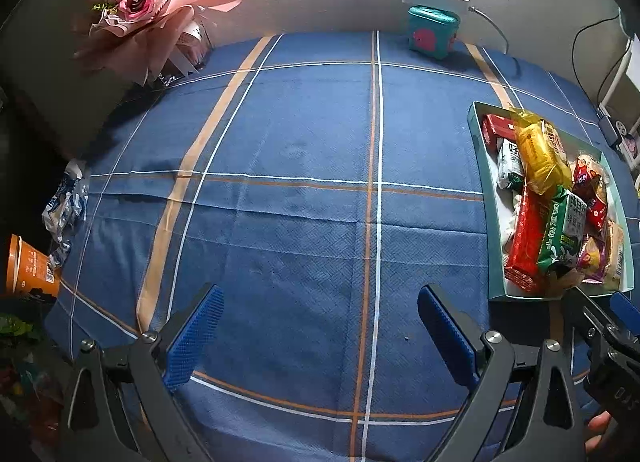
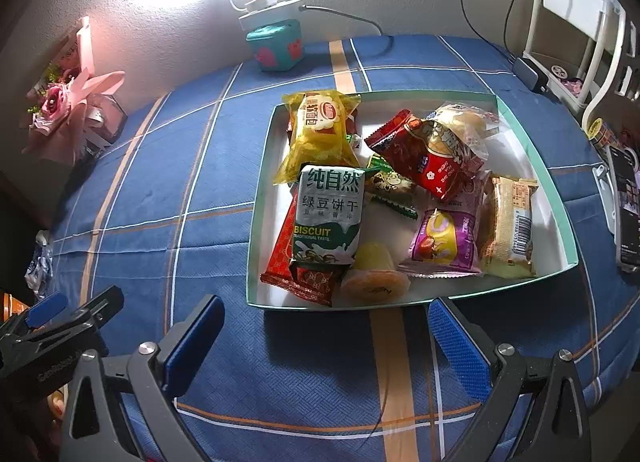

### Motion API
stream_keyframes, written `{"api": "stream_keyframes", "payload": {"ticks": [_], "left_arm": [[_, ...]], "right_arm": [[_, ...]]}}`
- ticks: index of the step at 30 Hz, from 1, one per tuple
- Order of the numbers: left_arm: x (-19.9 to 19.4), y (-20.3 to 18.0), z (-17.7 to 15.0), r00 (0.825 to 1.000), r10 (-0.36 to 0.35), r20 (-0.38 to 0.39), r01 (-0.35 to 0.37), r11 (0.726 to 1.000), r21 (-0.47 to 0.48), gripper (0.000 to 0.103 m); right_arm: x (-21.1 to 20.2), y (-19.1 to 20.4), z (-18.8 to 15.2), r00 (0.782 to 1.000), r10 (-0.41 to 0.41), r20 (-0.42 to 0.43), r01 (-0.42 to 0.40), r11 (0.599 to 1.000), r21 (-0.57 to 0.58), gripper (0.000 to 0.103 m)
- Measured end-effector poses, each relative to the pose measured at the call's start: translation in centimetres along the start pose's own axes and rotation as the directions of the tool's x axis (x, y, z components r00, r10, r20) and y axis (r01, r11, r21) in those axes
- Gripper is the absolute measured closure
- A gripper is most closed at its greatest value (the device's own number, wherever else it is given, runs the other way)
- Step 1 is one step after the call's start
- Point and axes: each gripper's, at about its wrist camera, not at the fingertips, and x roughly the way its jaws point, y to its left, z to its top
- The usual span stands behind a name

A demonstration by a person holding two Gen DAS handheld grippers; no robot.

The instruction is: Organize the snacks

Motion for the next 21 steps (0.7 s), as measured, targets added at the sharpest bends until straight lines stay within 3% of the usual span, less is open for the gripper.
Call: {"api": "stream_keyframes", "payload": {"ticks": [21], "left_arm": [[0.15, 0.03, 0.03, 1.000, 0.005, -0.002, -0.005, 1.000, 0.000, 0.005]], "right_arm": [[-0.24, -0.33, 0.22, 1.000, 0.011, 0.010, -0.011, 1.000, 0.004, 0.000]]}}
